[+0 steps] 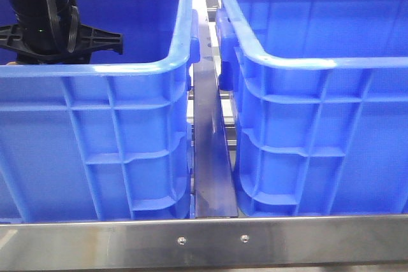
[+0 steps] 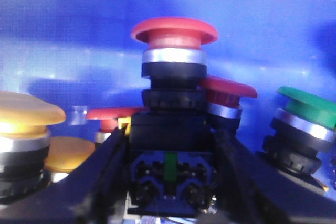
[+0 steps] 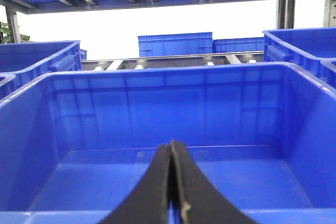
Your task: Pick red and yellow buttons and place in box
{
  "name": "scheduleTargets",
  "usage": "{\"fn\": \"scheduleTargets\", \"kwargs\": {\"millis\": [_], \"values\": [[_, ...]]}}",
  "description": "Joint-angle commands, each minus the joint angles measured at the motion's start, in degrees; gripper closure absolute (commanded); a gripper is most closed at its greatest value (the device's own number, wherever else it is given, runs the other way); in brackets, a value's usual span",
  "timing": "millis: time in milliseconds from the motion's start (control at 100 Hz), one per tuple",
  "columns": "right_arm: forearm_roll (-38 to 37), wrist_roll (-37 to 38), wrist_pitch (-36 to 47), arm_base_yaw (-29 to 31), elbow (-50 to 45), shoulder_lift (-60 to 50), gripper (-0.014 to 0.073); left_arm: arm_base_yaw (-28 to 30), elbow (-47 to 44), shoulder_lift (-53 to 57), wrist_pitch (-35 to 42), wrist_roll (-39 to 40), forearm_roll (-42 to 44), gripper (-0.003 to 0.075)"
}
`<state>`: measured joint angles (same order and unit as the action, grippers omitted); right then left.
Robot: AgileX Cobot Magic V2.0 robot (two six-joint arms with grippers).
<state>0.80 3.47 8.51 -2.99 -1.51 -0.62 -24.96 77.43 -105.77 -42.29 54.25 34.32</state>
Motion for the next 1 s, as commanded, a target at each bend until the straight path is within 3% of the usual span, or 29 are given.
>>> {"fn": "scheduleTargets", "kwargs": {"millis": [0, 370, 700, 990], "values": [[-0.5, -0.2, 4.6, 0.2, 0.6, -1.5, 0.0699, 0.1, 1.8, 4.1, 0.4, 0.7, 1.6, 0.0739], [-0.5, -0.2, 4.6, 0.2, 0.6, -1.5, 0.0699, -5.9, 1.8, 17.4, -2.9, -8.2, 1.6, 0.0739], [-0.5, -0.2, 4.6, 0.2, 0.6, -1.5, 0.0699, -23.0, 1.8, 28.0, -3.1, -21.4, 0.3, 0.0739], [-0.5, -0.2, 8.6, 0.2, 0.6, -1.5, 0.0699, -37.7, 1.8, 29.4, -3.1, -29.9, 0.3, 0.0739]]}}
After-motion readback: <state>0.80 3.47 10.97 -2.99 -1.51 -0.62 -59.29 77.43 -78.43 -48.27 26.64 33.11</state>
